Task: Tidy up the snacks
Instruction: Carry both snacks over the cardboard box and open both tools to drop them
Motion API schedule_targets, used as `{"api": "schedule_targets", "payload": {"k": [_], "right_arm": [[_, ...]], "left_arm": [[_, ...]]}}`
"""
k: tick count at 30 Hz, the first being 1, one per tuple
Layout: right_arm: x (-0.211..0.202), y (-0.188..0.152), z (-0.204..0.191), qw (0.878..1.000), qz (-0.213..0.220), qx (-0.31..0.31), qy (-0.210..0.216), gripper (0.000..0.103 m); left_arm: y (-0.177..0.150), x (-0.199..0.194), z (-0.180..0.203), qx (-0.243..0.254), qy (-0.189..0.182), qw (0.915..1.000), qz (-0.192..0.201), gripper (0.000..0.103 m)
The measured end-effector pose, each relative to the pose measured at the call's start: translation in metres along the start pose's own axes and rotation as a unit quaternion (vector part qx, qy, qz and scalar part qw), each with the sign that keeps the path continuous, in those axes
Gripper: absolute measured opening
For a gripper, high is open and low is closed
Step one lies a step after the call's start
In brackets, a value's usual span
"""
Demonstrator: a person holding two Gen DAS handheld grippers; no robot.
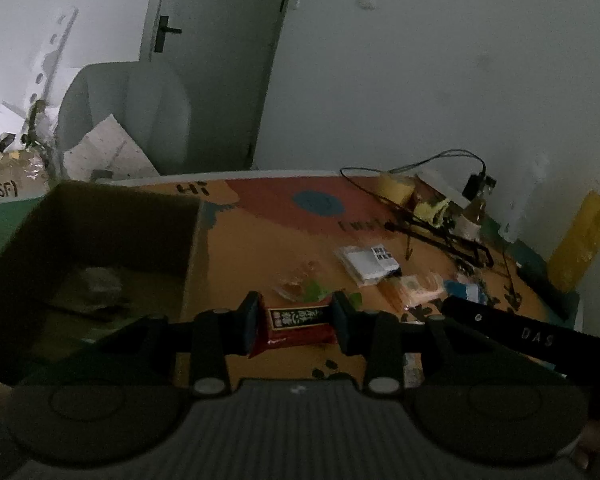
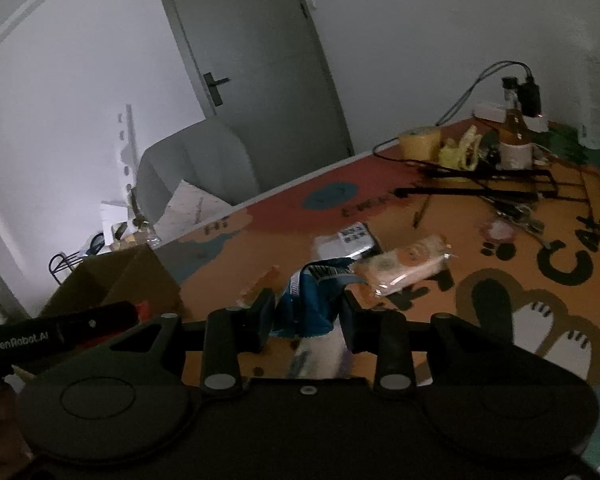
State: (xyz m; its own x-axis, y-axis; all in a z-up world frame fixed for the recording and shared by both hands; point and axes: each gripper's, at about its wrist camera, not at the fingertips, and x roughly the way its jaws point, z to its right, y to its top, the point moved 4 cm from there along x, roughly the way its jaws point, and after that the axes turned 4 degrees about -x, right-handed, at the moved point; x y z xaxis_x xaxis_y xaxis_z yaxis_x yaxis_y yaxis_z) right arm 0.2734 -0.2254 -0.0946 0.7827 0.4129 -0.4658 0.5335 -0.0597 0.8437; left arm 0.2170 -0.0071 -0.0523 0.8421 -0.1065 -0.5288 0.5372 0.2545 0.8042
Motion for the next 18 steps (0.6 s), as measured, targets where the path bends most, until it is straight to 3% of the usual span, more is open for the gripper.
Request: {"api": "schedule_targets", "payload": {"k": [18], "right_arm": [[0.0, 0.008, -0.062, 0.999, 0.014, -0.04, 0.035, 0.033]], "left_arm": [[0.02, -0.037, -0.048, -0.024, 0.016, 0.9988, 0.039, 0.037]]}}
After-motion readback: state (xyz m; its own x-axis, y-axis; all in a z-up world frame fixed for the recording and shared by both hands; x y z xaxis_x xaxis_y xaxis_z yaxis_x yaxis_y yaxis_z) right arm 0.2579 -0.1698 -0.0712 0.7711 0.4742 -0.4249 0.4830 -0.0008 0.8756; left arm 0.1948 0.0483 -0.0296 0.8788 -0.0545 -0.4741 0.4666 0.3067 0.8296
